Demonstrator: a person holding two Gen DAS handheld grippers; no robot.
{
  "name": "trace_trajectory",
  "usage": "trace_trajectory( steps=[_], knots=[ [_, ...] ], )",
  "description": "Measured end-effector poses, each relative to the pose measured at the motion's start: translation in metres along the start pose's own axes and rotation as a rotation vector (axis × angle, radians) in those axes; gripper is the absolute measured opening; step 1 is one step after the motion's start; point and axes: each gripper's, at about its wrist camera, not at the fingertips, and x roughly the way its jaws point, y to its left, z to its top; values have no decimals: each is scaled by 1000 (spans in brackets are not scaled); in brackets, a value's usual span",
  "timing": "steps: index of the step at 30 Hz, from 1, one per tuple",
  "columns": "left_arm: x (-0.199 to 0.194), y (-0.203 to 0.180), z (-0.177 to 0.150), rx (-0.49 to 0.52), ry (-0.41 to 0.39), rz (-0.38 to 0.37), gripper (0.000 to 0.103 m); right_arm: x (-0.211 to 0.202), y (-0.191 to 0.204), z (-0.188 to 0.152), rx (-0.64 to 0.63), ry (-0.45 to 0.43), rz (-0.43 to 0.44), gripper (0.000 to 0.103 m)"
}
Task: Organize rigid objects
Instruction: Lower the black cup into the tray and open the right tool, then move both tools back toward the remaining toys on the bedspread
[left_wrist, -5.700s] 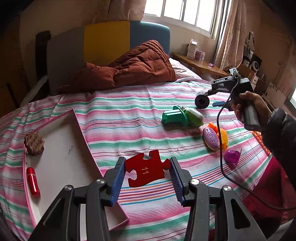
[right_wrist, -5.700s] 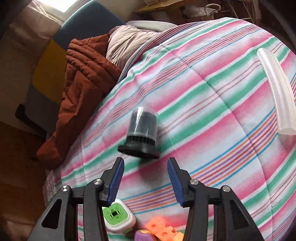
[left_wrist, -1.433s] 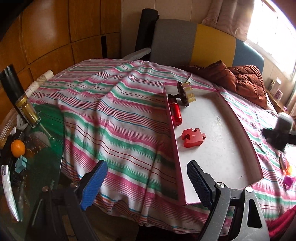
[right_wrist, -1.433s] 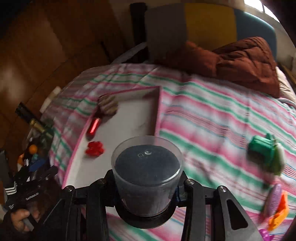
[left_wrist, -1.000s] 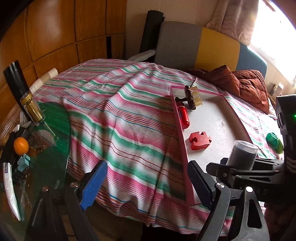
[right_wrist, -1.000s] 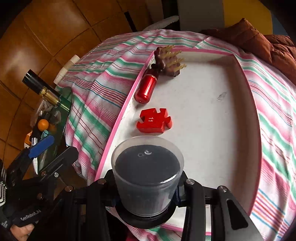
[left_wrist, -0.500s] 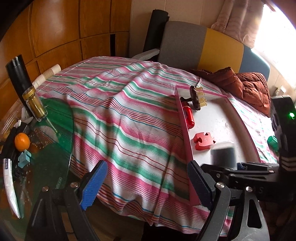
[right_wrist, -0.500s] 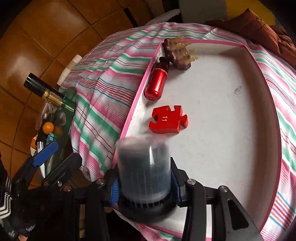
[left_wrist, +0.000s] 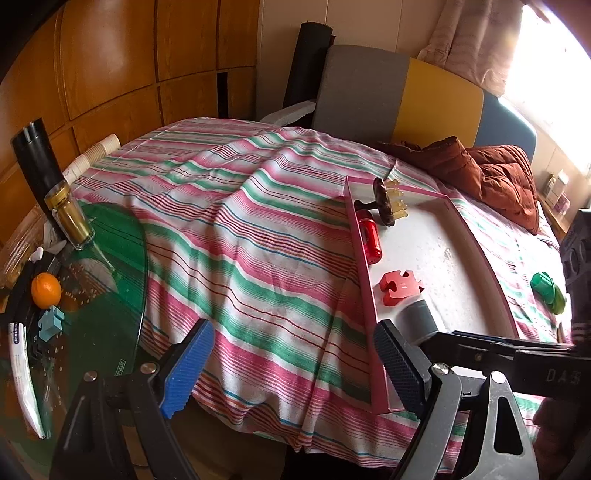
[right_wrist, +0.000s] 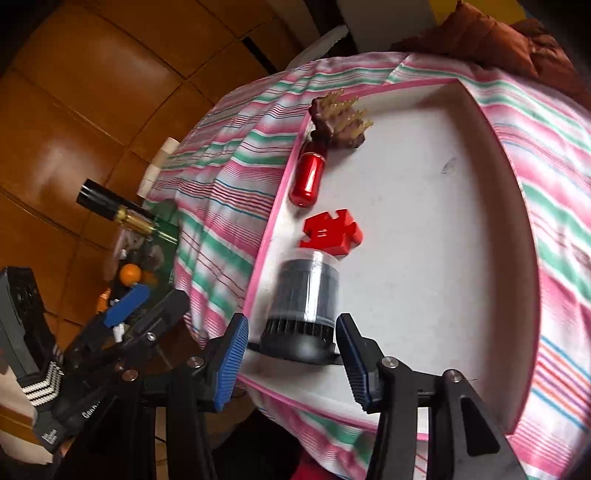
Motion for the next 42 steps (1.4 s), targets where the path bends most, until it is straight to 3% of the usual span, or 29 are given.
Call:
trace_trajectory(
  steps=[6, 13, 21, 31, 42],
  knots=[
    [-8, -3, 5, 13, -23, -1, 89, -19, 4, 0, -20, -61, -24, 51],
    [-14, -15, 7, 37, -35, -24, 89, -47, 4, -9, -133, -146, -243, 51],
    [-20, -38, 10, 91, -43, -50, 89, -77, -25, -20, -131, -222, -380, 51],
    [-26, -72, 21, 165, -67, -94, 90, -139, -77, -31, -93, -292, -539, 51],
    [-23, -108, 21, 237, -62, -123, 90, -224, -171, -39, 83, -387, -738, 51]
  ],
)
